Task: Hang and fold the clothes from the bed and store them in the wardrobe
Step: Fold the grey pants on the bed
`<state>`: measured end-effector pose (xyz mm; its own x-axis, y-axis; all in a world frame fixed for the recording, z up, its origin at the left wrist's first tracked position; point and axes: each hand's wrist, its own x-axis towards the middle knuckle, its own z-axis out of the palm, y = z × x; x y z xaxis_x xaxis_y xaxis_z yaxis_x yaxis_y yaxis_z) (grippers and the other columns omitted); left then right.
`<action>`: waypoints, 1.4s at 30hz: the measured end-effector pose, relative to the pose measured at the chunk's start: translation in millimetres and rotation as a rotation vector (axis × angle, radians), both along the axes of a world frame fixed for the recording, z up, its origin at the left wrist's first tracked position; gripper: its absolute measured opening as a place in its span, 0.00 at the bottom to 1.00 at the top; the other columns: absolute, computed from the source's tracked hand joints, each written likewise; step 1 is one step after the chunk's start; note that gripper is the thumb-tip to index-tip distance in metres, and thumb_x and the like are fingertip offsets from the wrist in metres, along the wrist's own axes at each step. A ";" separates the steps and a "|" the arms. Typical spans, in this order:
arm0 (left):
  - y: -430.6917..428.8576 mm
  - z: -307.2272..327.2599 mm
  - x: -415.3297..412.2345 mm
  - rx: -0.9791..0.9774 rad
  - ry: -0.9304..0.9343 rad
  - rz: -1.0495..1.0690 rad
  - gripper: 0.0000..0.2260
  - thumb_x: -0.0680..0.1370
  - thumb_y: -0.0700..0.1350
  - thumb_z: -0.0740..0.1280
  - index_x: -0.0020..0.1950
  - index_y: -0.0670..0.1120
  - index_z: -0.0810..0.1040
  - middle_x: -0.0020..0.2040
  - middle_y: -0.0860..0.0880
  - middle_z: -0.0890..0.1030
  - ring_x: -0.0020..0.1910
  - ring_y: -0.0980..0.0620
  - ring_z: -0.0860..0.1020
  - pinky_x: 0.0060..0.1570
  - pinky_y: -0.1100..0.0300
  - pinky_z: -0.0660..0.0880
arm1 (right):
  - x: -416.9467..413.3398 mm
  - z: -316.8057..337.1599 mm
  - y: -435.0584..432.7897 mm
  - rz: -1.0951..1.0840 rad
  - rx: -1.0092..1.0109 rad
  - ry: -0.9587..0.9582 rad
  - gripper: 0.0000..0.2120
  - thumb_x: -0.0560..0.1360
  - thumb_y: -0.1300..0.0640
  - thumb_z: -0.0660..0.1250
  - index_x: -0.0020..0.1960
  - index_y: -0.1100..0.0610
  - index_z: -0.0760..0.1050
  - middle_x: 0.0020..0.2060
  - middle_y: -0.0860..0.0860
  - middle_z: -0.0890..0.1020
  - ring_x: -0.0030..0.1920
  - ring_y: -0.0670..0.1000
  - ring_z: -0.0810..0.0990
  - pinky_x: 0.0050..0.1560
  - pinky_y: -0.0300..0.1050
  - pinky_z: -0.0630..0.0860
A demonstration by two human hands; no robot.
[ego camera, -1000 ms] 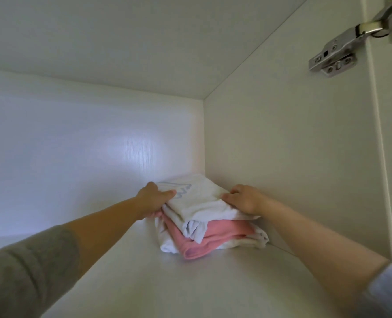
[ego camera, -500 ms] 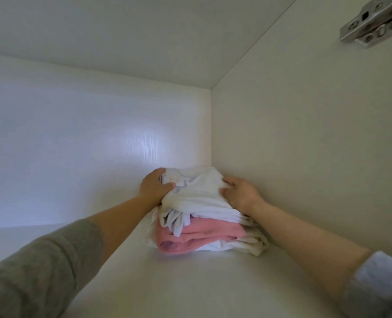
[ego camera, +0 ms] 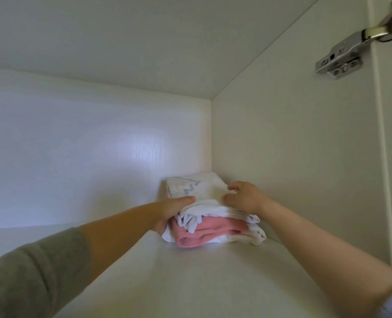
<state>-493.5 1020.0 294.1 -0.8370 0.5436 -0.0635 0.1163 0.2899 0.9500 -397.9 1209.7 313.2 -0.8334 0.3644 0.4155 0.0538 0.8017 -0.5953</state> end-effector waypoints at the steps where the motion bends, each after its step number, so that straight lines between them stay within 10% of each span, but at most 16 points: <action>1: 1.4 -2.2 2.7 0.079 -0.010 -0.012 0.24 0.78 0.58 0.65 0.66 0.43 0.75 0.63 0.42 0.79 0.58 0.47 0.78 0.59 0.54 0.75 | 7.4 -2.6 -3.1 -0.014 0.006 0.012 0.26 0.77 0.51 0.67 0.73 0.57 0.68 0.69 0.55 0.73 0.68 0.54 0.72 0.64 0.41 0.66; 8: 7.9 -1.9 40.7 0.097 0.354 0.179 0.36 0.72 0.59 0.71 0.73 0.42 0.65 0.70 0.45 0.70 0.65 0.45 0.72 0.67 0.51 0.69 | 72.1 -16.6 -17.7 -0.036 -0.059 0.150 0.21 0.78 0.53 0.66 0.69 0.56 0.72 0.63 0.56 0.78 0.60 0.54 0.77 0.58 0.42 0.70; 14: -12.6 7.3 129.0 0.120 0.521 0.222 0.21 0.76 0.55 0.68 0.66 0.49 0.72 0.56 0.52 0.73 0.51 0.52 0.72 0.49 0.60 0.69 | 131.5 -32.4 -32.0 0.089 -0.306 0.439 0.13 0.78 0.59 0.67 0.62 0.58 0.77 0.51 0.53 0.82 0.54 0.55 0.80 0.61 0.56 0.76; 16: -25.1 1.9 165.8 0.196 0.538 0.260 0.08 0.75 0.53 0.69 0.51 0.54 0.75 0.49 0.56 0.75 0.52 0.52 0.76 0.54 0.54 0.75 | 150.6 -41.2 -37.5 0.164 -0.386 0.582 0.08 0.78 0.61 0.66 0.57 0.56 0.78 0.47 0.50 0.83 0.50 0.53 0.82 0.58 0.53 0.78; 19: -39.9 -24.0 219.2 0.381 0.537 0.284 0.14 0.73 0.54 0.69 0.58 0.55 0.75 0.55 0.56 0.79 0.58 0.52 0.78 0.62 0.48 0.75 | 177.9 -58.0 -56.0 0.416 -0.590 0.667 0.07 0.78 0.62 0.66 0.54 0.56 0.79 0.40 0.45 0.84 0.44 0.47 0.83 0.47 0.43 0.81; 28: -81.2 -92.7 321.3 0.607 0.665 0.639 0.10 0.78 0.39 0.67 0.57 0.50 0.77 0.55 0.55 0.82 0.54 0.54 0.81 0.59 0.48 0.77 | 224.3 -91.0 -113.5 0.826 -0.816 0.594 0.09 0.77 0.60 0.67 0.56 0.55 0.80 0.48 0.50 0.86 0.50 0.52 0.85 0.46 0.38 0.80; 32: -122.0 -113.0 366.5 0.636 0.750 0.760 0.11 0.77 0.33 0.65 0.55 0.47 0.77 0.54 0.51 0.83 0.51 0.55 0.82 0.51 0.63 0.77 | 244.4 -117.5 -156.9 1.004 -0.769 0.565 0.11 0.73 0.57 0.69 0.55 0.53 0.79 0.49 0.49 0.85 0.51 0.50 0.83 0.48 0.39 0.80; 42: -255.8 -173.2 497.1 0.451 0.852 1.071 0.09 0.74 0.40 0.69 0.54 0.46 0.78 0.51 0.49 0.84 0.52 0.52 0.82 0.50 0.67 0.77 | 300.3 -188.0 -308.8 1.375 -0.826 0.301 0.11 0.76 0.66 0.68 0.55 0.54 0.79 0.48 0.52 0.85 0.53 0.49 0.83 0.56 0.37 0.76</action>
